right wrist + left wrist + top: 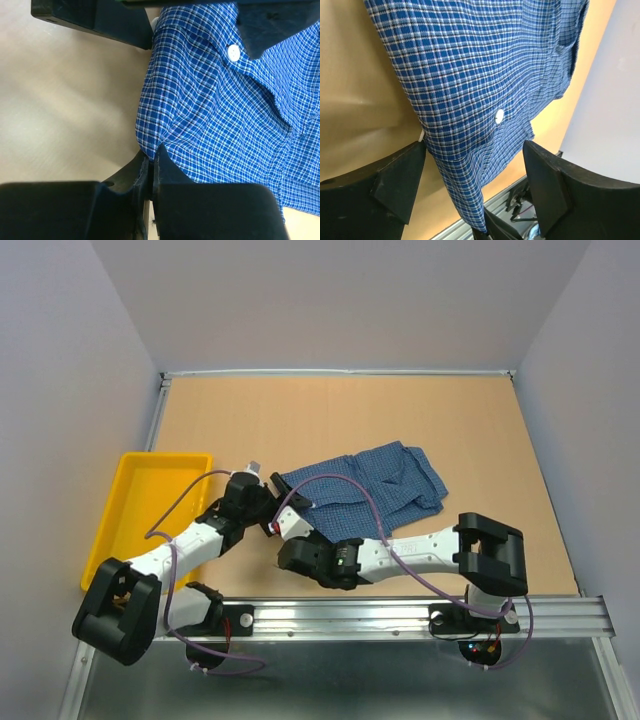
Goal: Fold and stack the long sleeve shirts
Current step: Fold the shirt
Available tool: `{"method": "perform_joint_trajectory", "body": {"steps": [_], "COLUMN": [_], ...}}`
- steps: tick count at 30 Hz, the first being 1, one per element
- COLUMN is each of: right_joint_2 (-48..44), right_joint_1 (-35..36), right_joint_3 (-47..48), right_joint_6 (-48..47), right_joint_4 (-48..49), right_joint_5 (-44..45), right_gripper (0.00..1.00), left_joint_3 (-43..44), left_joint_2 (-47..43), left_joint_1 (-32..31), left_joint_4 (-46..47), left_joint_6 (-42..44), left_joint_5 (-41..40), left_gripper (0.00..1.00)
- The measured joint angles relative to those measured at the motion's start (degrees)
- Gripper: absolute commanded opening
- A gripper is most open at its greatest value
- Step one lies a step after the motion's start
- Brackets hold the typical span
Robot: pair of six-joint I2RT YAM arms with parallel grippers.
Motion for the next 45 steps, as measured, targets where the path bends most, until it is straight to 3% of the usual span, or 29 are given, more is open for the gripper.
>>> {"method": "perform_joint_trajectory", "body": {"steps": [12,22,29,30,33,36,37,42,45], "right_joint_2": [-0.2,-0.8,-0.8,-0.8,-0.8,-0.8,-0.8,-1.7,-4.6], "right_joint_1": [-0.5,-1.1,-1.1,-1.1,-1.1,-1.1,-1.1,-1.7,-3.0], "right_joint_3": [0.0,-0.1,-0.1,-0.1,-0.1,-0.1,-0.1,-0.1,-0.1], "right_joint_6": [1.3,2.7,3.6,3.7,3.9,4.1,4.1,5.0,5.9], "right_joint_4": [0.0,0.0,0.0,0.0,0.0,0.1,0.0,0.0,-0.2], "right_joint_5": [-3.0,-4.7,-5.4,-5.5,-5.6,-6.0,-6.1,-8.7,-12.3], "right_gripper": [0.01,0.01,0.01,0.01,0.01,0.02,0.05,0.55,0.60], "left_joint_3": [-6.8,-7.4,-6.4,-6.4,-6.6,-7.1,-7.2,-6.3,-4.2], "left_joint_2": [-7.8,3.7,10.6,11.2,11.8,10.7,10.1,6.5,5.6], "left_joint_1": [4.9,5.0,5.1,5.1,5.1,5.1,5.1,5.1,5.1], "left_joint_4": [3.8,10.1,17.5,18.0,18.4,18.0,17.6,12.2,7.1], "left_joint_6": [-4.9,-5.1,-4.1,-3.9,-3.4,-2.8,-2.3,0.6,2.7], "left_joint_5": [0.6,3.7,5.7,5.7,5.8,5.4,5.2,3.7,2.8], "left_gripper": [0.99,0.97,0.73,0.58,0.37,0.23,0.19,0.02,0.01]}}
